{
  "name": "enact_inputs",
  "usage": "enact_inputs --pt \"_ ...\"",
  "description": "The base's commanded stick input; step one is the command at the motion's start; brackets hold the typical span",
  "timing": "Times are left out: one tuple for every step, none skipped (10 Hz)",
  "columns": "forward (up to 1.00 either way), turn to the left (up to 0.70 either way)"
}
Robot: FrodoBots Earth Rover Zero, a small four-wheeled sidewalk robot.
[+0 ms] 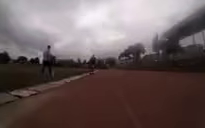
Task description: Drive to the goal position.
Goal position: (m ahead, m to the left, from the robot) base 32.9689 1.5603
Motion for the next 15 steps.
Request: enact_inputs --pt "0.7 0.0" --pt "0.7 0.0" --pt "0.7 0.0" --pt "0.7 0.1" --pt "0.7 0.05" --pt "0.7 0.0" --pt "0.7 0.0" --pt "0.7 0.0" --pt "0.7 0.0" --pt "0.7 0.0" --pt "0.7 0.0" --pt "0.7 0.0" --pt "0.7 0.0" --pt "0.7 0.0" --pt "0.7 0.0"
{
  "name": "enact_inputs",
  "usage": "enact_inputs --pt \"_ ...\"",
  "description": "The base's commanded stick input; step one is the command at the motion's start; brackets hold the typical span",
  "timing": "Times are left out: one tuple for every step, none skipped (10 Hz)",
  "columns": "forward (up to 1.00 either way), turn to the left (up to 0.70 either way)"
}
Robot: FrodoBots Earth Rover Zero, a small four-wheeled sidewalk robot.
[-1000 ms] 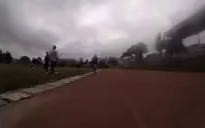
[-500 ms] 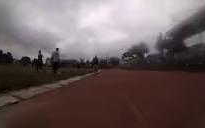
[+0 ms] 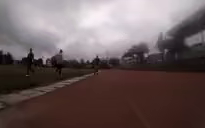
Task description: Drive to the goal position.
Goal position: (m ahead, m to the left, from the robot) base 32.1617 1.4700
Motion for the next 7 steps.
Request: enact_inputs --pt "0.7 0.0" --pt "0.7 0.05" --pt "0.7 0.01" --pt "0.7 0.0" --pt "0.7 0.0" --pt "0.7 0.0" --pt "0.7 0.0"
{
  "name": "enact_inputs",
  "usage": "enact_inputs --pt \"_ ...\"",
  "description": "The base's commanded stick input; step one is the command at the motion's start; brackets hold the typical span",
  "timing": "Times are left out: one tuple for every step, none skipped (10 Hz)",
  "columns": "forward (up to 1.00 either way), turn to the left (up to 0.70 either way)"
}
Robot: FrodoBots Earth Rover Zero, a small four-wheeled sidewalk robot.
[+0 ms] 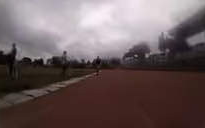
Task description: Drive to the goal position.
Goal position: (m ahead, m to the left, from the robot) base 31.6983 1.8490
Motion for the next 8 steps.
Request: enact_inputs --pt "0.7 0.04" --pt "0.7 0.0" --pt "0.7 0.0" --pt "0.7 -0.12" --pt "0.7 -0.32" --pt "0.7 -0.15" --pt "0.7 0.0" --pt "0.7 0.0"
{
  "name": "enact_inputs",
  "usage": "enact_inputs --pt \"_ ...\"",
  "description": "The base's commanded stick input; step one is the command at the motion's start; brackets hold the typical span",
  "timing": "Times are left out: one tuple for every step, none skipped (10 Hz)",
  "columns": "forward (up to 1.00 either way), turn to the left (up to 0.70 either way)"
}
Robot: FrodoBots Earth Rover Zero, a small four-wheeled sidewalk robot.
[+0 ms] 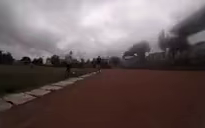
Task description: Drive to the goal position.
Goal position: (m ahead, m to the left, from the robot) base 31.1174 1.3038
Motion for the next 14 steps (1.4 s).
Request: enact_inputs --pt "0.7 0.0" --pt "0.7 0.0" --pt "0.7 0.0" --pt "0.7 0.0" --pt "0.7 0.0" --pt "0.7 0.0" --pt "0.7 0.0" --pt "0.7 0.0" --pt "0.7 0.0" --pt "0.7 0.0" --pt "0.7 0.0" --pt "0.7 0.0" --pt "0.7 0.0" --pt "0.7 0.0"
